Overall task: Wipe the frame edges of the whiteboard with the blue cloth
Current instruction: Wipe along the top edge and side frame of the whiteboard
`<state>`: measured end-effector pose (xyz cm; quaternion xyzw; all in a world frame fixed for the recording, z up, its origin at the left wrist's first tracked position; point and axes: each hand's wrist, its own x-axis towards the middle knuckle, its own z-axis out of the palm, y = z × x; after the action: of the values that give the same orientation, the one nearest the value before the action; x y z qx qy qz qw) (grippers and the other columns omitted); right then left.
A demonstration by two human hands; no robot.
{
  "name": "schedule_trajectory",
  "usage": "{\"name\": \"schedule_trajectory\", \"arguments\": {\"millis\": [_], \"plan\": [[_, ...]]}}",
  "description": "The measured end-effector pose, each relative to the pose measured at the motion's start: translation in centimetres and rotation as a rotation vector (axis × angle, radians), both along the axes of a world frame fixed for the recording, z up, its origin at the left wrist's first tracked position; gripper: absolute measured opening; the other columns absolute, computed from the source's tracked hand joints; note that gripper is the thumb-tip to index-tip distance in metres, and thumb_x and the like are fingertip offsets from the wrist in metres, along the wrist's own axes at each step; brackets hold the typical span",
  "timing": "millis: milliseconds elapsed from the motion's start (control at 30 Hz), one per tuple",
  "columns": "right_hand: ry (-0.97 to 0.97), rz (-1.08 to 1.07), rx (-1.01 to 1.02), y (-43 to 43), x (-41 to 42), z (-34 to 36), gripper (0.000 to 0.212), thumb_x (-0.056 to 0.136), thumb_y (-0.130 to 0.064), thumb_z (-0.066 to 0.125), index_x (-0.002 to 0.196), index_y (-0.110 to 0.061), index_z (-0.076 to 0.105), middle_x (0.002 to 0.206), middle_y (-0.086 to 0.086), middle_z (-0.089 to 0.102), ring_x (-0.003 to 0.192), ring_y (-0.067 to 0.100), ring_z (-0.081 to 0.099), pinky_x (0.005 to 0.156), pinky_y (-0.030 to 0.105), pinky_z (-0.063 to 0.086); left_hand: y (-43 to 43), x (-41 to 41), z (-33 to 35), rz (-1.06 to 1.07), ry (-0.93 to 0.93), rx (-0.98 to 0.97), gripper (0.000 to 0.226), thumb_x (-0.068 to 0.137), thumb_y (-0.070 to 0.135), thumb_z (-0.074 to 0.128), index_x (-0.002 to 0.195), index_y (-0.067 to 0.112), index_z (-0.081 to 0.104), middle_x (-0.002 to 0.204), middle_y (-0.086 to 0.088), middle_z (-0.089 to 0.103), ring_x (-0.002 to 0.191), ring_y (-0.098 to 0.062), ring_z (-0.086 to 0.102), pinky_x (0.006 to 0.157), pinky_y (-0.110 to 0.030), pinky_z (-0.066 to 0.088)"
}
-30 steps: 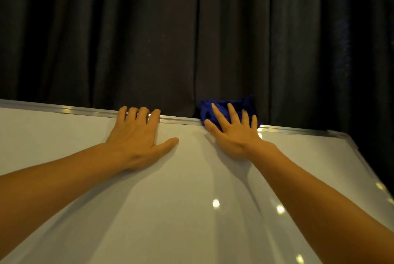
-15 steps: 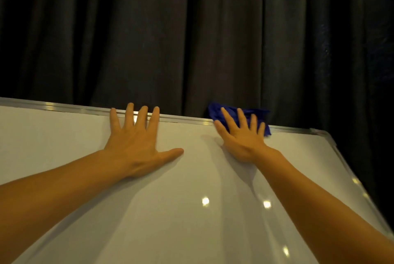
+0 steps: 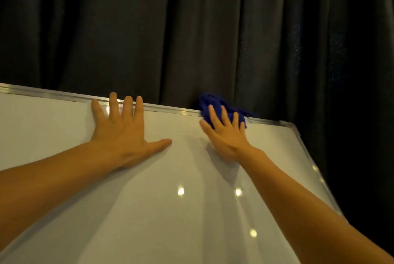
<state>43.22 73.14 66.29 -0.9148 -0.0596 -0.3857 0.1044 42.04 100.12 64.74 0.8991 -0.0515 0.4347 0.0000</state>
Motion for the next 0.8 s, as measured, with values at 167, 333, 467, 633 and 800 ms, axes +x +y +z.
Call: {"name": "schedule_trajectory", "arguments": {"millis": [167, 333, 467, 633, 800], "plan": [[-0.083, 0.222, -0.162, 7.3, 0.6, -1.2, 0.068, 0.076, -0.09, 0.005, 0.136, -0.066, -0.017, 0.163, -0.009, -0.013, 0.144, 0.02, -0.029, 0.106, 0.039, -0.028, -2.5, 0.1, 0.5, 0.056, 0.016, 0.002, 0.136, 0.042, 0.096, -0.013, 0.152, 0.015, -0.021, 0.165, -0.013, -0.013, 0.149, -0.042, -0.014, 0.116, -0.067, -0.001], [-0.083, 0.044, -0.123, -4.2, 0.2, -0.4, 0.067, 0.087, -0.078, 0.012, 0.147, -0.055, -0.006, 0.165, -0.001, -0.008, 0.149, 0.027, -0.015, 0.118, 0.048, -0.011, -3.5, -0.2, -0.9, -0.001, -0.004, 0.058, 0.135, 0.049, 0.102, -0.007, 0.153, 0.018, -0.018, 0.165, -0.011, -0.017, 0.149, -0.042, -0.016, 0.115, -0.068, -0.004], [-0.014, -0.068, 0.016, -11.0, 0.4, -0.2, 0.069, 0.088, -0.077, 0.012, 0.148, -0.051, -0.01, 0.164, 0.001, -0.014, 0.148, 0.03, -0.02, 0.117, 0.051, -0.012, -8.8, -0.2, -1.5, -0.043, 0.005, 0.058, 0.133, 0.048, 0.102, -0.01, 0.153, 0.02, -0.02, 0.163, -0.01, -0.024, 0.148, -0.043, -0.021, 0.116, -0.068, -0.008], [-0.06, 0.198, -0.18, -8.6, 1.5, -1.1, 0.074, 0.076, -0.089, 0.005, 0.143, -0.061, -0.009, 0.164, -0.005, -0.014, 0.146, 0.029, -0.025, 0.11, 0.044, -0.023, -19.1, 1.4, 0.2, -0.023, 0.021, 0.058, 0.13, 0.052, 0.099, 0.002, 0.153, 0.02, -0.02, 0.164, -0.011, -0.021, 0.146, -0.046, -0.022, 0.114, -0.072, -0.004], [0.004, 0.105, -0.147, -18.4, 1.6, 0.1, 0.079, 0.078, -0.088, 0.013, 0.147, -0.055, -0.007, 0.163, -0.003, -0.019, 0.146, 0.032, -0.025, 0.116, 0.05, -0.013, -24.1, 2.6, -0.7, -0.021, 0.007, 0.054, 0.138, 0.043, 0.104, -0.009, 0.152, 0.021, -0.021, 0.162, -0.009, -0.027, 0.145, -0.046, -0.025, 0.112, -0.072, -0.01]]}}
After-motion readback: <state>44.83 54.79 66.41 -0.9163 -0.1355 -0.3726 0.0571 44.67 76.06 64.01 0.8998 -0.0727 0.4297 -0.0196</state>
